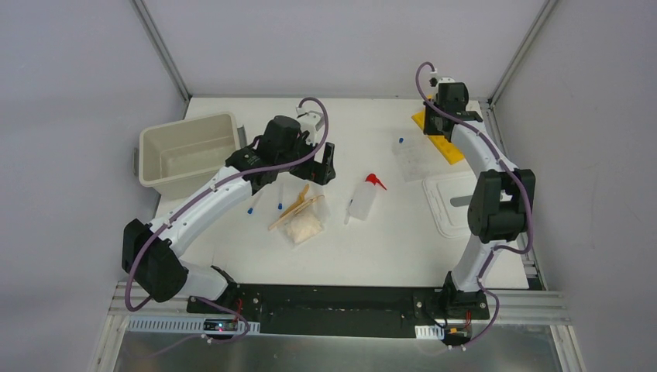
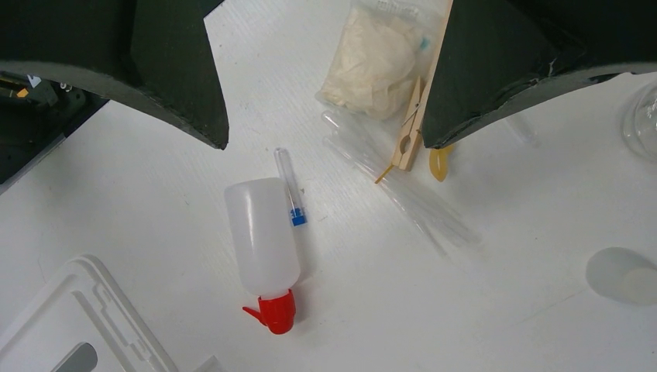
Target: Organize the chemistry lab equipment
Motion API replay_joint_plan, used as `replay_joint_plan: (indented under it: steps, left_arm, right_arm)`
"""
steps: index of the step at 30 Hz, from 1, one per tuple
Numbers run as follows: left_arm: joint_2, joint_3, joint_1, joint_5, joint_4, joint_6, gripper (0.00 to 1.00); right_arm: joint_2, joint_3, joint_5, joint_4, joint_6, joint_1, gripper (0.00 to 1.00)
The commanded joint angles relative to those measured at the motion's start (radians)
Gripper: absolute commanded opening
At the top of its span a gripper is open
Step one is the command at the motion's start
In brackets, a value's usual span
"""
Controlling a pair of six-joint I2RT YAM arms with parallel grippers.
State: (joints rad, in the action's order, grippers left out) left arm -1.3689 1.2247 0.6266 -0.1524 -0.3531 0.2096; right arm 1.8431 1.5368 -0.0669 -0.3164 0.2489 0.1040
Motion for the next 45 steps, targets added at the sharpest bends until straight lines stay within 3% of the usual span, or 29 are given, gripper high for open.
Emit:
replay_joint_plan:
  steps: [1, 45]
  left_arm:
    - [-0.007, 0.036, -0.011, 0.001, -0.004, 0.008, 1.0]
    - [-0.045, 0.027, -0.038, -0.012, 0.002, 0.03, 1.0]
  right_arm:
    - [0.005, 0.039, 0.023, 0.042, -0.041, 0.01, 0.0]
    - [0.099, -0.031, 0.038, 0.136, -0.061, 0.025, 0.01]
